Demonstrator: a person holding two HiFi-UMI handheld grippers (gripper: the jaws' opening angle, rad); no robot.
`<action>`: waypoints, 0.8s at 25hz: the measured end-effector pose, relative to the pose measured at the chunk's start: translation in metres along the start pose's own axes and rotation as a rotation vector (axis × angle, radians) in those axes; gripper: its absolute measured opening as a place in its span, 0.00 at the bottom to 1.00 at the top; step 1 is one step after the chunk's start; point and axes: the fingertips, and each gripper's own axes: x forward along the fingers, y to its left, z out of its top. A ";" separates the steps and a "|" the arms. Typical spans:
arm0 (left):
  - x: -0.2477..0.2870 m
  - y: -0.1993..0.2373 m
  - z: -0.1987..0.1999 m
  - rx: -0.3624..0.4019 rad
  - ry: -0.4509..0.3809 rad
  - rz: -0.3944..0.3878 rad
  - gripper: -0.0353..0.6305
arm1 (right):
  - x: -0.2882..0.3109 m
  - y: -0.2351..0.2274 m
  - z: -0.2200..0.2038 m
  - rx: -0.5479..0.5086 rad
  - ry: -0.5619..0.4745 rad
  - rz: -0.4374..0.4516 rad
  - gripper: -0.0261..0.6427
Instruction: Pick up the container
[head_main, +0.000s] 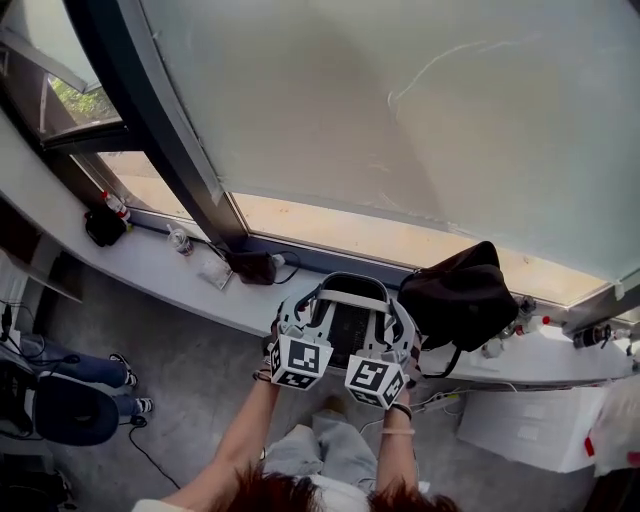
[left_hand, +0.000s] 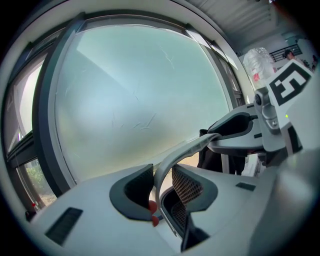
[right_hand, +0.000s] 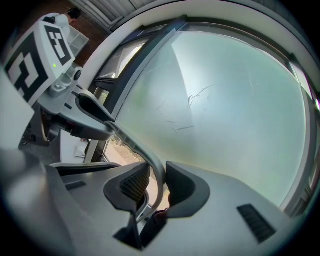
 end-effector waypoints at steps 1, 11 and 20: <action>-0.003 0.001 0.005 0.000 -0.006 0.003 0.25 | -0.003 -0.002 0.004 -0.003 -0.006 -0.001 0.21; -0.031 0.009 0.043 0.000 -0.053 0.049 0.25 | -0.027 -0.019 0.041 -0.009 -0.066 -0.001 0.21; -0.054 0.016 0.071 -0.011 -0.085 0.062 0.25 | -0.048 -0.031 0.071 0.013 -0.101 -0.015 0.21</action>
